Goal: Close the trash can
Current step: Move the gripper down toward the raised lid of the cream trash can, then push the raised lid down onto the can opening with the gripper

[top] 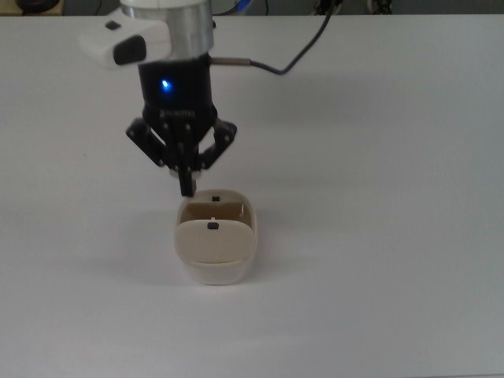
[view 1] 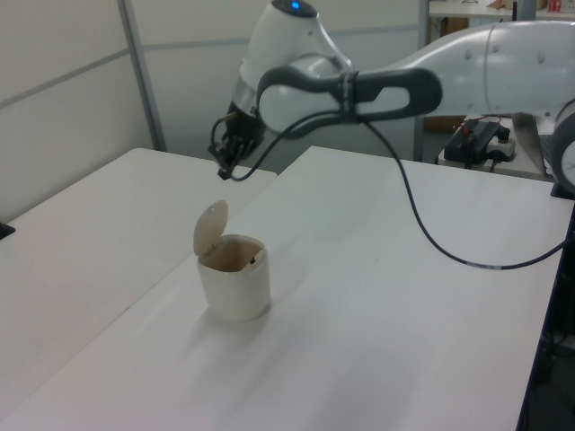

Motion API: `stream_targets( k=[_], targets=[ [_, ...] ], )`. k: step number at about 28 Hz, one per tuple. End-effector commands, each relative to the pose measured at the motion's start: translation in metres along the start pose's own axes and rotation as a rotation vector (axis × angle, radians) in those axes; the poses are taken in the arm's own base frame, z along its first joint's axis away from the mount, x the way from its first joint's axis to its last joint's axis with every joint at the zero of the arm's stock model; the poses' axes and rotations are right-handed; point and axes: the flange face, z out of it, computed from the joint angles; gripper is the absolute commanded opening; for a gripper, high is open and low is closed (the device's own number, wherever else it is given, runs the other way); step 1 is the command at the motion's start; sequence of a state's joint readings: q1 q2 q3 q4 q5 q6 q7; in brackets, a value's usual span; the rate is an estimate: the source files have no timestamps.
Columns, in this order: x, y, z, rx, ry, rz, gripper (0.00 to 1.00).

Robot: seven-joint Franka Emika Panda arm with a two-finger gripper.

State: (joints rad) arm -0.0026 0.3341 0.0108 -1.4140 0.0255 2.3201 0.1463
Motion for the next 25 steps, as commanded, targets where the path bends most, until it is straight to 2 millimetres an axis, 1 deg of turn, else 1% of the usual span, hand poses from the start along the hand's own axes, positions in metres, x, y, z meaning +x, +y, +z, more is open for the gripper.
stream_targets(
  k=[1, 2, 3, 7, 12, 14, 17, 19, 23, 25],
  targets=[
    [0.000, -0.019, 0.032, 0.032, 0.078, 0.010, 0.00],
    [-0.001, -0.017, 0.042, 0.030, 0.083, 0.008, 0.00],
    [-0.002, -0.017, 0.047, 0.029, 0.079, 0.008, 0.00],
    [-0.005, -0.018, 0.052, 0.027, 0.070, 0.001, 0.00],
    [-0.005, -0.018, 0.051, 0.025, 0.067, -0.003, 0.00],
    [-0.009, -0.017, 0.055, 0.020, 0.052, -0.008, 0.00],
    [-0.021, -0.022, 0.065, 0.008, 0.005, -0.025, 0.00],
    [-0.028, -0.021, 0.072, -0.009, -0.052, -0.037, 0.00],
    [-0.038, -0.019, 0.080, -0.023, -0.118, -0.057, 0.00],
    [-0.039, -0.020, 0.080, -0.023, -0.124, -0.062, 0.00]
  ],
)
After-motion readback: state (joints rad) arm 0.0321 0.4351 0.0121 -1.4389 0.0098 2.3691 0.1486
